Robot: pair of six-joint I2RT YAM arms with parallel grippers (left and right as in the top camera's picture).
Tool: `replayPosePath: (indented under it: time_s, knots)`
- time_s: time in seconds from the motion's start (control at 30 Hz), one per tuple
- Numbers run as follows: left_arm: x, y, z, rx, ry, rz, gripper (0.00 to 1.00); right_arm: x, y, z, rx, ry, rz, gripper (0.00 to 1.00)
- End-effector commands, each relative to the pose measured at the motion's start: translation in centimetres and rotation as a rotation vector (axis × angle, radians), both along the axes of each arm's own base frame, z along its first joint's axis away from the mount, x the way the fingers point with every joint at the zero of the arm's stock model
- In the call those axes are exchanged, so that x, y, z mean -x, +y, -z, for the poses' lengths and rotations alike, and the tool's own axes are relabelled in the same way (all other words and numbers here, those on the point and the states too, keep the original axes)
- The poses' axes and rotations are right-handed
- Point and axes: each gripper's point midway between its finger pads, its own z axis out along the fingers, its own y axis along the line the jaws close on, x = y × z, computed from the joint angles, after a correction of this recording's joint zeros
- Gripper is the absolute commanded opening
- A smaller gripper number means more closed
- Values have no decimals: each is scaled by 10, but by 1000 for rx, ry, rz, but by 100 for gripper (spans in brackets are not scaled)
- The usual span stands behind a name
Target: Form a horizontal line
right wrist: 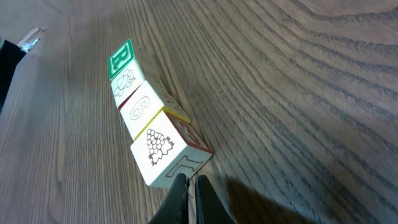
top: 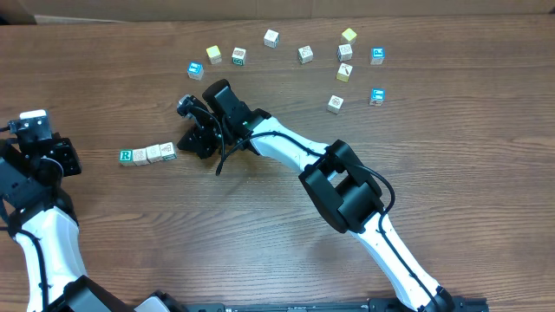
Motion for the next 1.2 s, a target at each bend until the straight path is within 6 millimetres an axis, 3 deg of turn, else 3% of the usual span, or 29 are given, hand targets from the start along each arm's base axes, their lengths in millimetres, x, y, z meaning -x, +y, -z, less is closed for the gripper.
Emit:
replayPosePath:
  time_s: [0.0,0.3,1.17]
  knots:
    - [-3,0,-4,22,-21,6,4,-2,5,0,-5,-16,-1,3]
    - [-4,0,-4,21,-22,6,4,1,6,8,-3,6,3,3]
    - [-6,-5,-5,40,-35,26,4,8,14,6,-21,32,-2,3]
